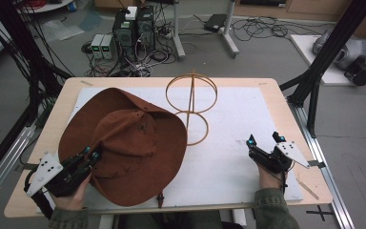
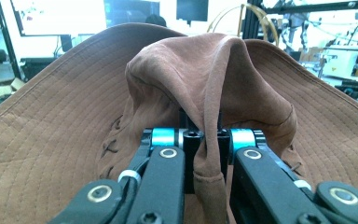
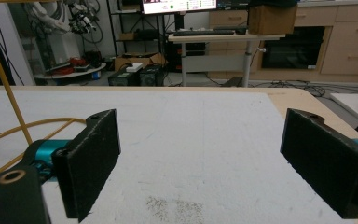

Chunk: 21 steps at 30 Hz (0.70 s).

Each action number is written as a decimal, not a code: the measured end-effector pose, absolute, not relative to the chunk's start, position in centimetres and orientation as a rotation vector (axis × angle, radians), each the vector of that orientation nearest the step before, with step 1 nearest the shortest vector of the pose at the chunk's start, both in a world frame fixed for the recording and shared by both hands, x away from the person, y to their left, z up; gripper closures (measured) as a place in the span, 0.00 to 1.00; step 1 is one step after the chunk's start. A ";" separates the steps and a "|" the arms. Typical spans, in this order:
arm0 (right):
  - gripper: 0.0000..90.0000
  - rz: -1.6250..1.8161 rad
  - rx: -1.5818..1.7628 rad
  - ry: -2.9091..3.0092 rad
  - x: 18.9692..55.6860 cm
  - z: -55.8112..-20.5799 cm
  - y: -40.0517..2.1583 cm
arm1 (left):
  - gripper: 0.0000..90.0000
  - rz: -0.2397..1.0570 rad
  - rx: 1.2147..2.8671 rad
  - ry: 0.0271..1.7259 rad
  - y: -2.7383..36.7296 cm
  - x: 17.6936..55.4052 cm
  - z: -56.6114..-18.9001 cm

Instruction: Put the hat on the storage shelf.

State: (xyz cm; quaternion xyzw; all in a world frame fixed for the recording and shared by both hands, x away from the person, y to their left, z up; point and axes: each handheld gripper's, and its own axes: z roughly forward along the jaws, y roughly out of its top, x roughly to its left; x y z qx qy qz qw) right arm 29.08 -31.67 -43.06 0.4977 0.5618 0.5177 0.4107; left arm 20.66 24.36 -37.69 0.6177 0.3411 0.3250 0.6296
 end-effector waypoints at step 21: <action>0.12 1.300 1.245 1.418 29.1 -43.1 -31.6 | 0.97 0.773 1.292 0.680 23.7 22.4 -35.1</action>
